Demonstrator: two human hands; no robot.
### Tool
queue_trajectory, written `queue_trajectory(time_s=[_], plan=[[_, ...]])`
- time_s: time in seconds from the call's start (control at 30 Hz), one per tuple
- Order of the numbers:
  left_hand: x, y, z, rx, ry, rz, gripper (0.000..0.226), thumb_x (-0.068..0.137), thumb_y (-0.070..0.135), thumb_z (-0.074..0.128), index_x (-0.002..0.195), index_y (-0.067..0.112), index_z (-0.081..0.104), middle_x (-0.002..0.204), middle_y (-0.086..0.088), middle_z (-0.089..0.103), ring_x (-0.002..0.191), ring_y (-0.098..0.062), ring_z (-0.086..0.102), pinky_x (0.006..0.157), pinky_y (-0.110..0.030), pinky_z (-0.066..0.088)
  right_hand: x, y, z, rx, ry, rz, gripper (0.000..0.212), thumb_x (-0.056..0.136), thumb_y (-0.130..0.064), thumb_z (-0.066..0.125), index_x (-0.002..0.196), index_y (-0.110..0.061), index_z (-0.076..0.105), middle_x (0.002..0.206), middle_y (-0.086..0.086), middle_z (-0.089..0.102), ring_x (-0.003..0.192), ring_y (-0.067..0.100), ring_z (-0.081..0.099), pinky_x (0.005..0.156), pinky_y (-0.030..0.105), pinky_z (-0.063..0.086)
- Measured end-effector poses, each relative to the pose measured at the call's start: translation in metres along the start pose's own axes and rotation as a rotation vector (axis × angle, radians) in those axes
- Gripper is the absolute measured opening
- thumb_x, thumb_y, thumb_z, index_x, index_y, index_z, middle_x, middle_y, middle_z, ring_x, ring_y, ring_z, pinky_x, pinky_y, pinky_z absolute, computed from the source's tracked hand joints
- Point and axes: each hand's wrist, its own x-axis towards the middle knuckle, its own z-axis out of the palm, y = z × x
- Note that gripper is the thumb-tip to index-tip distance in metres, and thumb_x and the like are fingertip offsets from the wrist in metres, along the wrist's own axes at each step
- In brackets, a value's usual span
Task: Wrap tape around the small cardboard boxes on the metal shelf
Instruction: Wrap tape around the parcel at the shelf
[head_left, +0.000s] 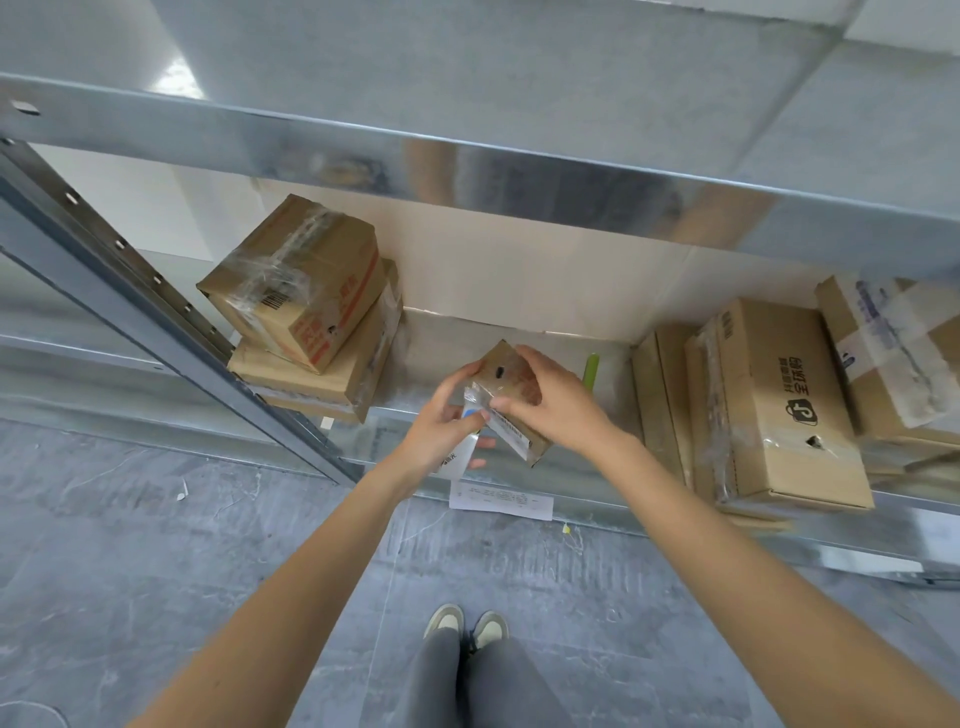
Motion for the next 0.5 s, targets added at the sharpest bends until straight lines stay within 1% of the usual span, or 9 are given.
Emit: queue_trajectory(time_s=[0.03,0.07,0.13,0.27,0.3,0.33,0.4,0.43,0.5], plan=[[0.0,0.002,0.0,0.007,-0.008,-0.004,0.055,0.094,0.022,0.066,0.13,0.057,0.045,0.109,-0.006,0.069,0.092,-0.022,0.074,0.066,-0.034,0.06,0.001,0.001,-0.001,0.063,-0.006,0.03,0.075,0.073,-0.051,0.075,0.136,-0.022,0.045,0.114,-0.015,0.056,0.1,0.005,0.053,0.077,0.011,0.039],[0.0,0.003,0.001,0.011,-0.013,-0.007,0.055,0.094,0.021,0.066,0.131,0.055,0.044,0.108,-0.005,0.07,0.092,-0.022,0.074,0.067,-0.035,0.06,0.003,0.001,-0.002,0.117,-0.018,0.067,0.074,0.068,-0.051,0.079,0.132,-0.026,0.049,0.109,-0.018,0.057,0.098,0.003,0.054,0.075,0.009,0.038],[0.0,0.006,0.002,0.013,-0.019,-0.012,0.057,0.094,0.019,0.065,0.135,0.052,0.042,0.108,-0.005,0.069,0.092,-0.024,0.074,0.07,-0.037,0.061,0.009,0.001,-0.004,0.156,-0.039,0.129,0.07,0.061,-0.051,0.08,0.124,-0.033,0.053,0.101,-0.022,0.058,0.096,0.003,0.057,0.073,0.012,0.039],[-0.001,0.011,-0.002,0.029,-0.043,-0.014,0.058,0.097,0.024,0.062,0.14,0.052,0.037,0.115,-0.01,0.067,0.089,-0.029,0.074,0.07,-0.034,0.061,0.013,-0.002,-0.005,0.106,-0.025,0.14,0.06,0.06,-0.049,0.075,0.116,-0.035,0.056,0.086,-0.027,0.056,0.091,0.007,0.058,0.065,0.008,0.035],[-0.001,0.012,-0.004,0.043,-0.049,-0.006,0.06,0.097,0.026,0.061,0.144,0.052,0.033,0.115,-0.01,0.067,0.087,-0.03,0.074,0.07,-0.032,0.061,0.013,-0.002,-0.005,0.098,-0.022,0.139,0.063,0.061,-0.049,0.074,0.119,-0.034,0.055,0.091,-0.026,0.059,0.096,0.01,0.06,0.067,0.01,0.038],[-0.001,0.011,-0.005,0.052,-0.044,0.006,0.063,0.097,0.029,0.061,0.146,0.052,0.028,0.114,-0.011,0.068,0.084,-0.031,0.074,0.069,-0.029,0.06,0.012,-0.002,-0.005,0.092,-0.023,0.139,0.071,0.062,-0.049,0.073,0.127,-0.032,0.051,0.103,-0.02,0.064,0.104,0.014,0.061,0.073,0.014,0.041],[-0.002,0.005,-0.007,0.06,0.012,0.038,0.071,0.095,0.033,0.064,0.149,0.049,0.021,0.106,-0.011,0.072,0.078,-0.033,0.074,0.065,-0.026,0.059,0.006,-0.001,-0.003,0.065,-0.011,0.142,0.094,0.063,-0.051,0.071,0.146,-0.032,0.033,0.131,-0.007,0.059,0.119,0.017,0.055,0.086,0.022,0.043],[-0.003,0.001,-0.007,0.078,0.059,0.06,0.075,0.092,0.036,0.067,0.15,0.045,0.021,0.1,-0.009,0.073,0.076,-0.032,0.074,0.063,-0.025,0.057,0.003,-0.001,-0.001,0.054,0.009,0.138,0.098,0.063,-0.051,0.071,0.149,-0.034,0.026,0.137,-0.007,0.055,0.122,0.017,0.053,0.089,0.024,0.043],[-0.006,-0.007,-0.004,0.182,0.186,0.099,0.083,0.082,0.041,0.076,0.148,0.035,0.027,0.091,-0.003,0.073,0.077,-0.023,0.072,0.066,-0.025,0.054,-0.001,-0.002,0.003,0.06,0.061,0.115,0.097,0.064,-0.048,0.072,0.149,-0.036,0.028,0.138,-0.007,0.055,0.121,0.016,0.054,0.092,0.024,0.044]])
